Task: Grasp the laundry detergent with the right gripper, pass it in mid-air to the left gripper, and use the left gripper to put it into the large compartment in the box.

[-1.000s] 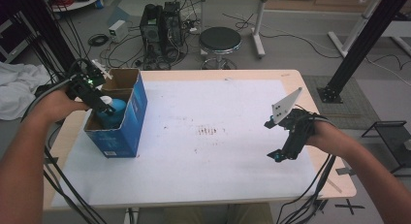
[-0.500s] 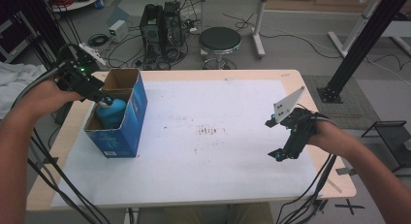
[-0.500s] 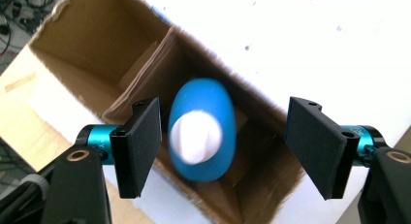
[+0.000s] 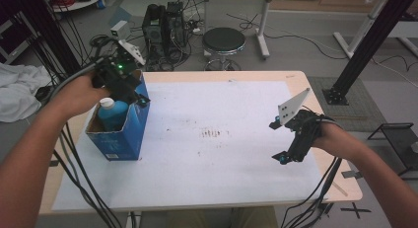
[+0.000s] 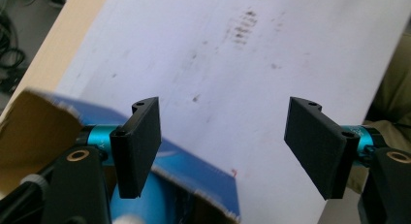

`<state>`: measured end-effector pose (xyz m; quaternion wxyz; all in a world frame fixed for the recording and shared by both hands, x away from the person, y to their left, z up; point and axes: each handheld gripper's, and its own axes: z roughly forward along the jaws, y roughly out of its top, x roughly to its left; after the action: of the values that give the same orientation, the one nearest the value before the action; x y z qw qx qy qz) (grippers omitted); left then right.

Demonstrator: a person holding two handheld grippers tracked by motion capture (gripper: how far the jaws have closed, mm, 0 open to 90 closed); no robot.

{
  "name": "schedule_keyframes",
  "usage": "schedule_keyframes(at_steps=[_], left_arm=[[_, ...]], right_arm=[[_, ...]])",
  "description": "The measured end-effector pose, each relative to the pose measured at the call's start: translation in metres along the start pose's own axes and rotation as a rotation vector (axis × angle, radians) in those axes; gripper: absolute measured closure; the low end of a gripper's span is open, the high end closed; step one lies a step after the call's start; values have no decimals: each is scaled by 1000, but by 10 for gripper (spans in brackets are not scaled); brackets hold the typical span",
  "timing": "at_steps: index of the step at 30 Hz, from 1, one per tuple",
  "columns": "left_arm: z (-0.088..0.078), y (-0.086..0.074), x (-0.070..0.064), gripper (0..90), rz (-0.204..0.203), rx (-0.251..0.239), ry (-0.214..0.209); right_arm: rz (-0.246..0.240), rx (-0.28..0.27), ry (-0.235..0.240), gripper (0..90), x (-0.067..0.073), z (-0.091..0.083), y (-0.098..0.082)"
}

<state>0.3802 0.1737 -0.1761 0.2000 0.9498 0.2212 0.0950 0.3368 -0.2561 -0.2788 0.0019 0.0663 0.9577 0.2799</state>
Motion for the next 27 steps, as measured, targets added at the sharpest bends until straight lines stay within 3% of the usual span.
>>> schedule_keyframes(at_steps=[4, 5, 8, 9, 12, 14, 20, 27], left_arm=[[10, 21, -11, 294, 58, 2, -34], [11, 26, -12, 295, 90, 17, -41], [21, 40, -20, 294, 102, 12, -58], [23, 45, -21, 294, 128, 29, -62], [33, 56, -27, 294, 132, 27, -74], [40, 62, -28, 133, 147, 50, -81], [56, 74, -32, 131, 181, 63, -84], [67, 81, -32, 131, 230, 104, -56]], right_arm=[[0, -6, 0, 8, 0, -1, -1], [3, -4, 4, 8, 1, -1, -1], [5, 2, 5, 8, 1, -1, -1], [8, 4, 7, 8, 1, -1, -1], [5, 0, 7, 8, 1, -2, -1], [10, 1, 4, 8, 1, -2, -1], [6, -8, -5, 8, 1, -3, -2], [8, -6, -6, 8, 0, -3, -2]])
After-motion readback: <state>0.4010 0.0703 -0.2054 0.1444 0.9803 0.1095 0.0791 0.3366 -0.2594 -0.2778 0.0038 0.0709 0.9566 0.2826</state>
